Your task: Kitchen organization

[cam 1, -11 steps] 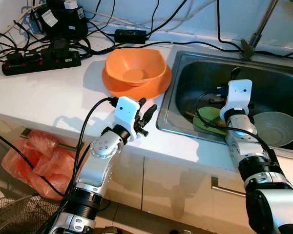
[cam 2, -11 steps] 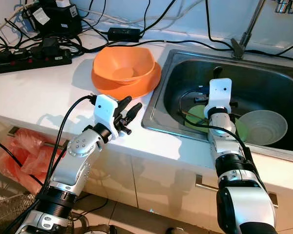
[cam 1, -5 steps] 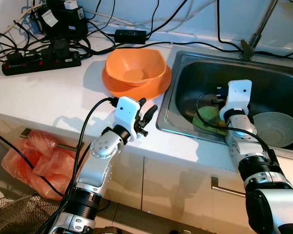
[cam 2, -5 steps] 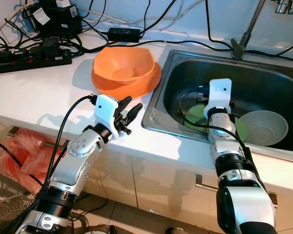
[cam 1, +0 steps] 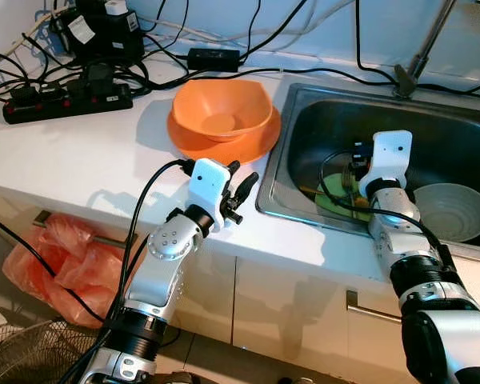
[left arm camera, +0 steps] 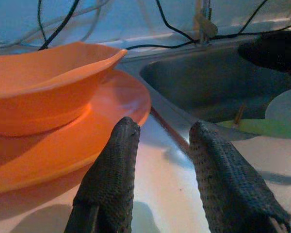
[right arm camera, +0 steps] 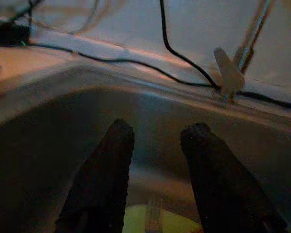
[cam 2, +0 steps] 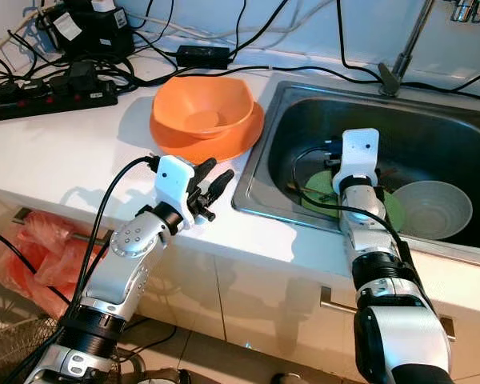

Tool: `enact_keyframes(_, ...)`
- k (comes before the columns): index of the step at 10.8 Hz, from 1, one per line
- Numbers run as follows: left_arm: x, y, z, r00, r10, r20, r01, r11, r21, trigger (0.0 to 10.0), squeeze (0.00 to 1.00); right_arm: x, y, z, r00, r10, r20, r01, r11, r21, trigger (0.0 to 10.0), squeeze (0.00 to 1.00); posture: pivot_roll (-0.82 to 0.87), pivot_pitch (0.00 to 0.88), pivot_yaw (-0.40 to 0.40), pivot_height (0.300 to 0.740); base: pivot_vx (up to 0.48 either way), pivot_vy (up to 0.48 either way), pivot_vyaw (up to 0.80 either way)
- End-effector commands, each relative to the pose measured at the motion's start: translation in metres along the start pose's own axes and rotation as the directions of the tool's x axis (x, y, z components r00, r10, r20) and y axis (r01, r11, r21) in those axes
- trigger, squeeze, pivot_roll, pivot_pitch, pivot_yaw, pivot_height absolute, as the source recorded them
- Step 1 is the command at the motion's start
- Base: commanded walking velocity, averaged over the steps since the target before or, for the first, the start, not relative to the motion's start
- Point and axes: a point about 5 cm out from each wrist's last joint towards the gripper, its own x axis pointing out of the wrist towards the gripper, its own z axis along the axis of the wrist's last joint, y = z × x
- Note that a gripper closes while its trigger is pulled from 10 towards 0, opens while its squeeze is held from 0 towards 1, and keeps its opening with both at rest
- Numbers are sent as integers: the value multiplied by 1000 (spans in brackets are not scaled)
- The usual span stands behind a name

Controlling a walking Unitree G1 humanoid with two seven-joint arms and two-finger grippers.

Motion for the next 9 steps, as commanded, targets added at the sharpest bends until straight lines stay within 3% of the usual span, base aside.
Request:
enact_keyframes(1,5,-3,14,999,-27,32,26,999,35,10000,0,5,0,17,997,3,77,-4,1000,15,10000,0,96,74,-2,740,0,0,0)
enact_keyframes(2,7,-1,25,997,-28,67,24,998,51,10000,0,7,1,25,994,7,112,-10,1000,22,10000,0,96,74,-2,740,0,0,0)
enact_keyframes(4,14,12,72,977,10,212,-31,995,94,10000,0,10,10,54,969,48,244,-58,998,33,10000,0,94,61,1,740,0,0,0)
enact_keyframes(6,17,25,92,963,75,260,-105,989,103,10000,0,9,14,60,960,77,269,-85,996,19,10000,0,91,56,4,740,0,0,0)
enact_keyframes(7,21,47,105,941,194,277,-225,971,83,10000,0,7,18,58,960,90,264,-99,995,22,10000,0,95,47,9,740,0,0,0)
enact_keyframes(8,24,66,105,923,299,245,-326,942,78,10000,0,6,20,55,962,97,256,-106,994,22,10000,0,98,46,10,740,0,0,0)
enact_keyframes(9,26,94,101,885,428,182,-446,892,70,10000,0,5,24,53,962,114,248,-122,992,18,10000,0,93,50,9,740,0,0,0)
